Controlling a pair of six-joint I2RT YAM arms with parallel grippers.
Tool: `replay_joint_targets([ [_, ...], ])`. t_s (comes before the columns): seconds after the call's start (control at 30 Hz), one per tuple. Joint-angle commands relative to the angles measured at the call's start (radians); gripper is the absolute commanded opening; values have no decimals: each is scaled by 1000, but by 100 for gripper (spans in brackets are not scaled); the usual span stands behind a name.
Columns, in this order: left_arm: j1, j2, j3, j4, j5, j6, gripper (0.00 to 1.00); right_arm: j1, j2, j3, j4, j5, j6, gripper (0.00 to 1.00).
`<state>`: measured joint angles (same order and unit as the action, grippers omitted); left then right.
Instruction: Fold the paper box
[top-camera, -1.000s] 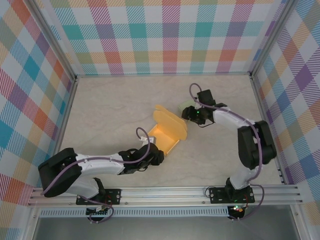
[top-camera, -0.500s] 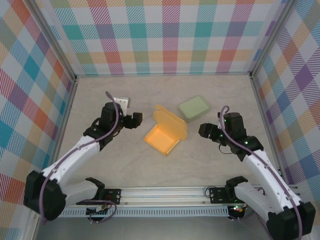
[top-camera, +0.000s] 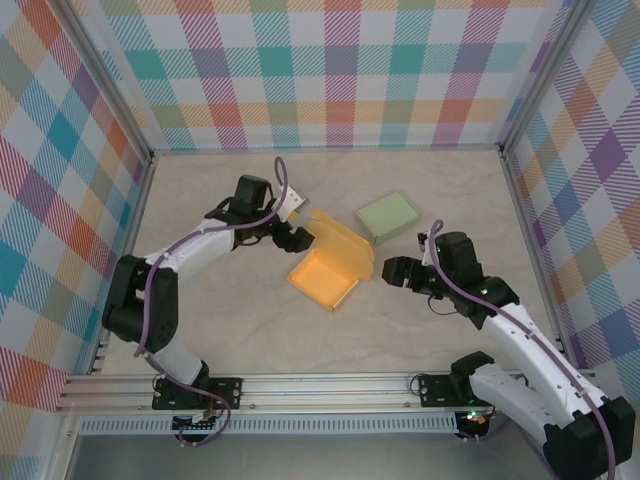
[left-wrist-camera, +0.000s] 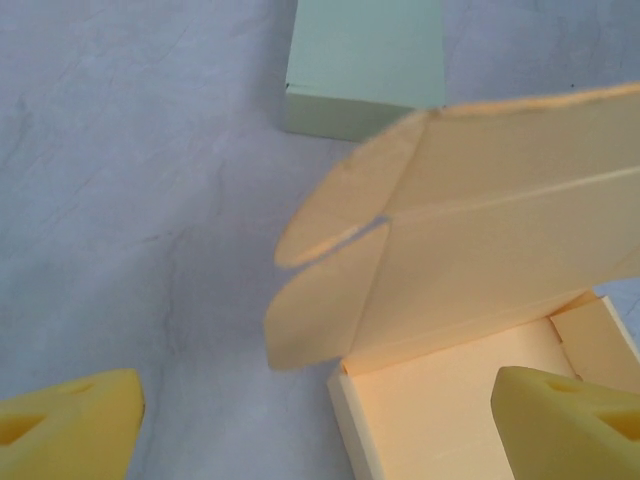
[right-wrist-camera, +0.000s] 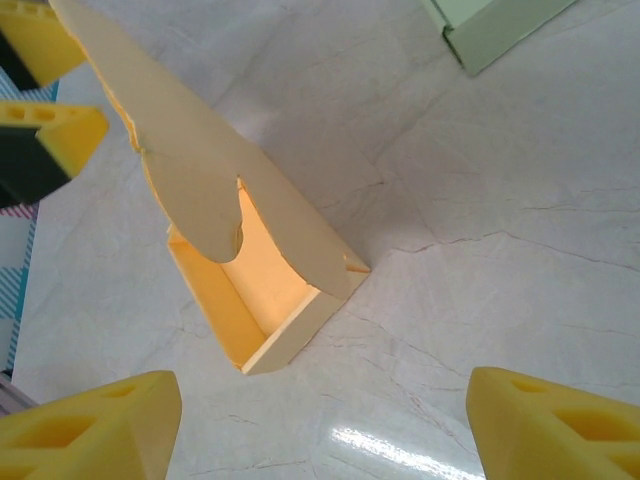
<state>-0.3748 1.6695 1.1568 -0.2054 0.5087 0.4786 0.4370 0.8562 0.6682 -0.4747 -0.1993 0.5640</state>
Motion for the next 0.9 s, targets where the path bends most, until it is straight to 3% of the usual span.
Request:
replay_joint_targets([
  [0.0, 11, 92, 97, -101, 101, 114, 89, 42, 43, 22, 41, 23, -10, 76],
  [0.13, 11, 177, 204, -216, 158, 167, 84, 65, 93, 36, 53, 49, -20, 75],
  [0.27, 11, 209, 244, -280, 204, 207, 71, 76, 144, 61, 67, 59, -33, 70],
  [0.53, 11, 230, 278, -328, 234, 210, 37, 112, 277, 149, 65, 119, -75, 62],
  [0.87, 9, 223, 271, -343, 227, 207, 28, 158, 383, 212, 44, 199, -118, 47],
])
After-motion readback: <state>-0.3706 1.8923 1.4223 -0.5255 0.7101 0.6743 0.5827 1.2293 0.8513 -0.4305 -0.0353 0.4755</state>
